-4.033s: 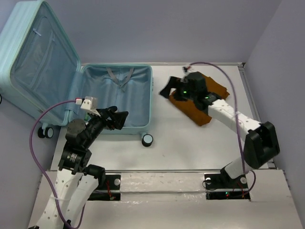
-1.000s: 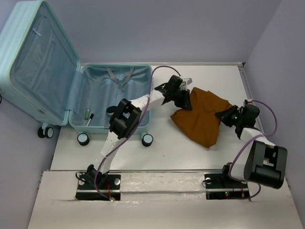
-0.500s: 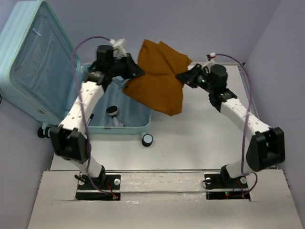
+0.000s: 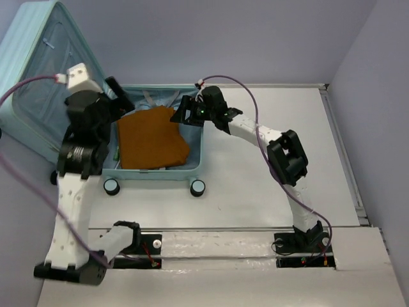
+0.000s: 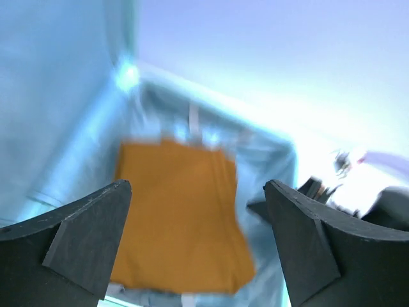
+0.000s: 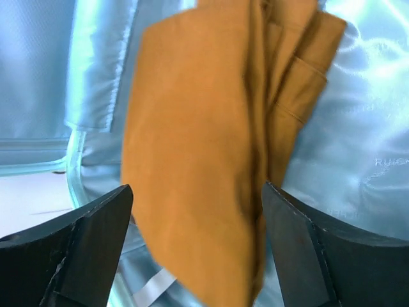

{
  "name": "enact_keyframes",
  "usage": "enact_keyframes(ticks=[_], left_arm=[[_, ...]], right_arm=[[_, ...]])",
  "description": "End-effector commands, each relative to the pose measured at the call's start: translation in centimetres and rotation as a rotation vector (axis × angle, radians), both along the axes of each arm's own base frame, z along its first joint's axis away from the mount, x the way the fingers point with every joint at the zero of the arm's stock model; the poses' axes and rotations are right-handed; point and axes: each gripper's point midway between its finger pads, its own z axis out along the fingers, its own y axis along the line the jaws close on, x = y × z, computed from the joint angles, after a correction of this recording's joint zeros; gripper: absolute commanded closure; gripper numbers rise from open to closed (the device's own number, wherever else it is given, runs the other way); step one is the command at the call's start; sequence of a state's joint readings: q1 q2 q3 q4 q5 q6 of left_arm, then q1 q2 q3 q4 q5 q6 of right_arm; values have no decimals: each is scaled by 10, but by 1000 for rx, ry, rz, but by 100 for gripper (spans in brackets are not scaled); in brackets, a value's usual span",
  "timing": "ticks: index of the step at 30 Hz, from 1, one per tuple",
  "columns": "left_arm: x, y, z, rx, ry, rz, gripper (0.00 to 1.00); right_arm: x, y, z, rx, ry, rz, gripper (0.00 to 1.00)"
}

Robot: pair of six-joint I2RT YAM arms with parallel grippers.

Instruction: Pack the luggage

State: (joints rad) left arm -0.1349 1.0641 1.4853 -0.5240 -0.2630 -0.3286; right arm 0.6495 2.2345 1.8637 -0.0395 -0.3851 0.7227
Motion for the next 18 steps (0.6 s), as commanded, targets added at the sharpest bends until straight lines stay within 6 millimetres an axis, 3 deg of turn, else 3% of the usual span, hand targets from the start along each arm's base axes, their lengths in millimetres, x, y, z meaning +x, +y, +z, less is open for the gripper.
enact_keyframes(ticks=[1,2,3,4,5,6,7,8,10,11,12,15,16,18], left_arm=[[-113,70,68,8,-264,330,1],[-116,77,43,24,-219,370,1],[-139,87,40,18,-251,420,1],[-148,95,30,25,-243,469,1],[-168,113,11,44,-222,585,4],[-180,124,3,55,-216,662,6],[-204,143,-3,68,-217,817,8],[-211,149,-18,87,-202,873,11],[-237,162,-14,107,-265,983,13],[-227,162,-28,162,-226,998,12],[-220,163,-21,205,-217,1017,10],[-187,161,-29,310,-94,1036,1],[-164,158,-33,362,-29,1024,1],[-150,162,-27,371,-28,1041,1]], right_arm=[[-6,-4,82,16,-176,26,13],[-11,-4,83,-6,-195,38,13],[-13,-7,94,-7,-218,35,13],[-15,-9,99,-8,-230,39,14],[-23,-7,99,-14,-238,58,14],[-28,-11,112,-3,-260,63,14],[-31,-13,116,-3,-269,68,14],[-34,-15,114,-14,-275,78,14],[-44,-21,125,-8,-297,96,14],[-49,-23,125,-10,-297,107,13],[-54,-26,114,-29,-282,122,11],[-68,-40,99,-75,-259,122,0],[-72,-44,94,-88,-250,128,0],[-78,-51,87,-112,-239,123,0]])
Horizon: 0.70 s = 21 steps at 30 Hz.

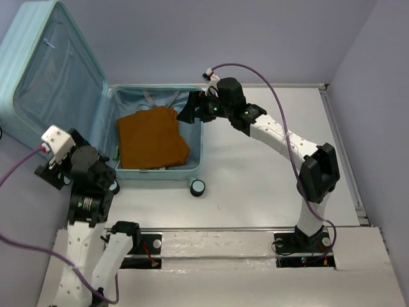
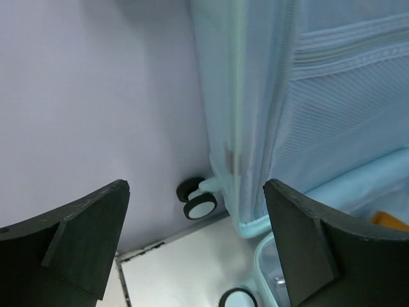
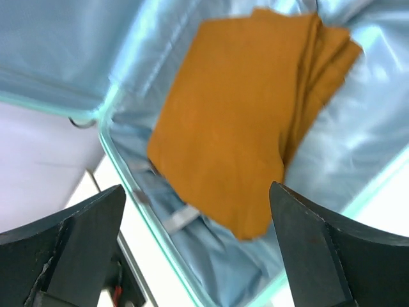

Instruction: Pack the luggage

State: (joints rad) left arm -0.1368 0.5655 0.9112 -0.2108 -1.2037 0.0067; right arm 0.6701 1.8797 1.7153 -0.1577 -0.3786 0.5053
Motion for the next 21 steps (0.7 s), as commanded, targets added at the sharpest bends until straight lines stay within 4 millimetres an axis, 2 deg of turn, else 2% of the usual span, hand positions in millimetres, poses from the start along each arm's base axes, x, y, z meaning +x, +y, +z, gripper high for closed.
enact_keyframes(ticks=[1,4,5,7,8,9,11,13,14,16,17,19,20,21], left_arm=[[23,14,20,36,20,167,1],[39,17,14,61,92,197,2],[51,21,6,68,141,214,3],[62,25,-6,63,183,232,10],[56,36,-11,50,187,280,19],[55,40,-20,32,179,291,22],[54,47,-29,33,172,312,22],[58,51,-27,39,203,325,23],[59,53,-38,24,221,327,26],[57,62,-41,-17,205,345,33],[55,64,-54,-19,240,353,33],[52,72,-63,-21,250,358,40],[53,74,-62,-29,231,353,54],[55,75,-65,-36,252,353,62]], right_arm=[[-21,-16,-39,-100,35,18,0],[-23,-25,-61,-143,47,-2,0],[-25,-29,-76,-167,67,-11,0],[-25,-31,-93,-194,81,-15,0],[-26,-33,-102,-210,92,-13,0],[-27,-33,-108,-220,95,-6,0],[-26,-33,-123,-241,113,-2,0],[-25,-31,-136,-257,127,3,0],[-24,-30,-140,-261,132,3,0],[-22,-28,-152,-271,151,7,1],[-21,-28,-155,-274,154,6,4],[-19,-28,-161,-284,161,-5,14],[-17,-27,-163,-283,158,-8,24],[-16,-29,-167,-291,159,-17,31]])
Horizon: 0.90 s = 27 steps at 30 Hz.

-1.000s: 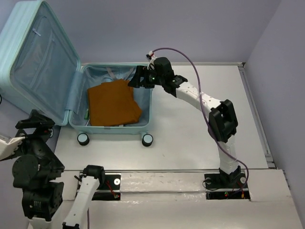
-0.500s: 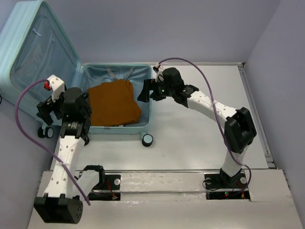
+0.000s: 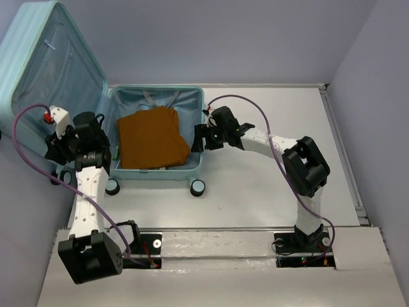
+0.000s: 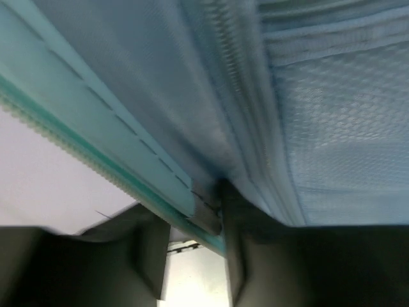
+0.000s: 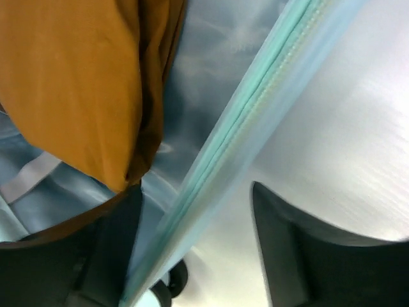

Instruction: Pack the luggage

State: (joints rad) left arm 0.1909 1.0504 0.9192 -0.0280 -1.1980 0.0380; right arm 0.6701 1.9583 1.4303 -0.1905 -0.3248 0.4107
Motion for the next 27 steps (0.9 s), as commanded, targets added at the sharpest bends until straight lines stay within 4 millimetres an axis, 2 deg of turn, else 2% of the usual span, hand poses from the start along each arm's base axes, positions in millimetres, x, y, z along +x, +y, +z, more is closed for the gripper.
enact_keyframes(ticks=[1,2,3,4,5,6,7,9,10,11,12,14,15,16,17,18,20,21,22,23,24,25,26,27], left_arm=[[1,10,-2,-22,-74,39,70],[2,10,2,-25,-75,40,80],[6,10,14,-23,-111,32,94],[8,7,17,-28,-108,16,94],[18,-3,20,-28,-109,-34,94],[25,-11,26,-23,-105,-70,94],[35,-32,31,-17,-113,-141,94],[39,-62,41,5,-129,-208,94],[47,-82,43,4,-136,-285,94],[55,-122,44,4,-149,-401,94],[55,-142,41,14,-118,-476,94],[43,-176,44,39,-116,-556,94],[39,-194,37,54,-84,-613,94],[27,-228,35,71,-71,-711,94],[21,-246,32,84,-59,-774,94],[8,-285,24,105,-42,-935,94],[-12,-318,19,134,-32,-1068,92],[-21,-334,20,143,-25,-1137,75],[-29,-348,27,88,-69,-1183,56],[-42,-362,42,73,-62,-1263,13],[-47,-370,56,-11,-119,-1292,2],[-50,-372,71,-59,-154,-1310,1],[-53,-379,99,-148,-229,-1365,1],[-52,-383,113,-182,-265,-1405,1]], right_arm=[[12,7,5,11,-62,-8,45],[13,7,3,8,-63,-12,62],[13,7,1,3,-62,-11,72],[14,7,-2,-3,-60,-17,88],[14,6,-4,-4,-55,-22,93],[14,6,-4,-3,-54,-22,93],[12,7,-5,3,-48,-14,93],[12,9,-6,14,-45,-11,93],[11,10,-6,17,-42,-11,93],[12,11,-5,26,-44,-10,93],[10,12,-5,36,-37,-7,93],[8,13,-2,52,-37,-4,93],[7,12,-3,51,-35,-5,93],[6,11,-3,51,-36,-4,93],[6,10,-3,47,-38,-4,93],[5,8,-4,42,-43,-4,93],[4,4,-3,28,-55,-9,93],[4,0,-4,11,-68,-7,93],[7,-8,3,11,-84,-27,93],[10,-27,-6,-16,-67,-60,93],[11,-38,3,-8,-81,-76,93],[12,-51,2,-10,-75,-95,93],[13,-79,-12,-34,-47,-129,93],[13,-93,-12,-35,-39,-154,93]])
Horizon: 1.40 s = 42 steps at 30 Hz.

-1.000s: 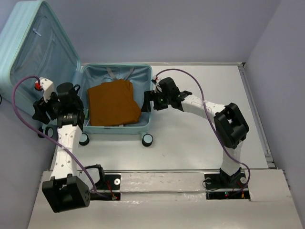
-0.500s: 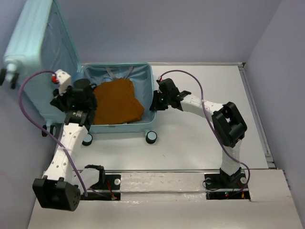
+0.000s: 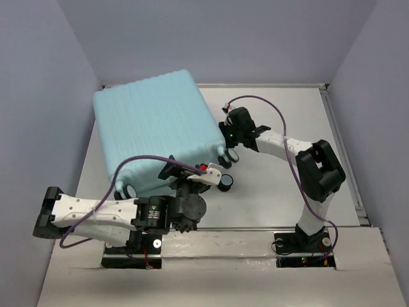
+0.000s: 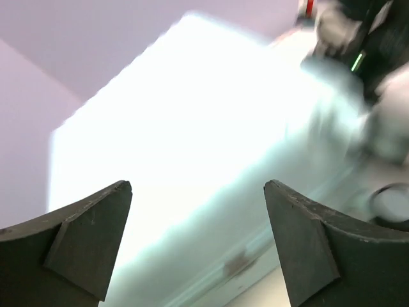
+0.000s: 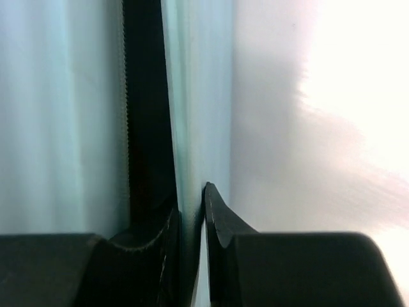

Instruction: Pack the luggage

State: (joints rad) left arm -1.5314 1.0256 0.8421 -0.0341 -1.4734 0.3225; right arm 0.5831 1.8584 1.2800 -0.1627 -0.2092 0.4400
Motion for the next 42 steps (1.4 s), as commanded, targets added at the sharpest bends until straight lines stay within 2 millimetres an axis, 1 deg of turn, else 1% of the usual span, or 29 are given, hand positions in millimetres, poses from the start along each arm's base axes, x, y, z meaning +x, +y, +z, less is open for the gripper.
enact_keyframes(ticks=[1,2,3,4,6,7,9,10,11,12,13,14,15,16,17,18,19,20,21,22,23,25,26,27,30,31,33,37,42], left_arm=[[-16,8,127,-689,2,0,1],[-16,-1,140,-729,3,-66,1],[-15,-4,159,-790,2,-101,1],[-16,-14,172,-813,-2,-174,1],[-5,-8,200,-899,-27,-168,1],[2,-15,197,-904,-15,-161,1],[26,-18,220,-964,-13,-240,7],[64,13,215,-944,-63,-119,12],[82,-2,214,-942,-27,-213,17],[100,8,222,-956,-40,-203,17],[150,35,198,-899,-17,-61,18],[168,25,191,-909,58,-133,18],[184,30,202,-929,68,-152,18],[202,35,192,-925,116,-137,17],[241,43,182,-929,164,-133,17],[257,48,166,-918,220,-109,17],[293,58,134,-911,288,-52,16],[308,66,126,-909,300,-23,16],[316,67,144,-920,278,-59,16],[339,69,115,-924,342,-34,16],[348,84,127,-949,316,-48,16],[371,94,104,-1009,360,-47,16],[378,102,99,-1031,358,-46,16],[386,123,91,-1052,355,-14,16],[407,145,59,-1060,382,16,15],[418,160,42,-1062,396,49,16],[426,170,32,-1090,406,45,16],[439,175,-15,-1103,493,51,17],[429,150,-108,-1064,706,93,18]], right_arm=[[-5,-46,-2,19,-34,27,93],[-8,-59,9,35,-52,24,93],[-8,-88,-3,8,-34,-13,92],[-5,-102,3,2,-49,-42,86],[5,-144,-1,-27,-24,-147,50],[10,-157,2,-31,-25,-190,20],[18,-179,17,-44,-39,-265,9],[30,-183,41,-31,-85,-288,7],[33,-186,55,-40,-106,-301,7],[36,-187,76,-35,-145,-311,5],[49,-186,115,-13,-219,-317,2],[53,-185,135,-1,-250,-314,1],[51,-184,150,5,-253,-308,1],[51,-182,170,24,-280,-303,2],[47,-170,200,70,-321,-259,6],[39,-160,214,90,-349,-222,24],[21,-142,232,105,-394,-169,33],[12,-136,239,107,-416,-149,50],[2,-129,241,111,-423,-129,69],[-17,-123,256,136,-456,-106,91],[-43,-97,246,146,-438,-17,93],[-92,-71,246,178,-455,103,93],[-110,-53,228,173,-412,171,93],[-156,-30,202,168,-363,289,93],[-215,-20,158,131,-261,378,93],[-246,-15,129,104,-183,433,93],[-269,-19,105,69,-110,442,93],[-265,-33,62,-33,-61,336,93],[-208,-39,83,-100,-239,123,93]])
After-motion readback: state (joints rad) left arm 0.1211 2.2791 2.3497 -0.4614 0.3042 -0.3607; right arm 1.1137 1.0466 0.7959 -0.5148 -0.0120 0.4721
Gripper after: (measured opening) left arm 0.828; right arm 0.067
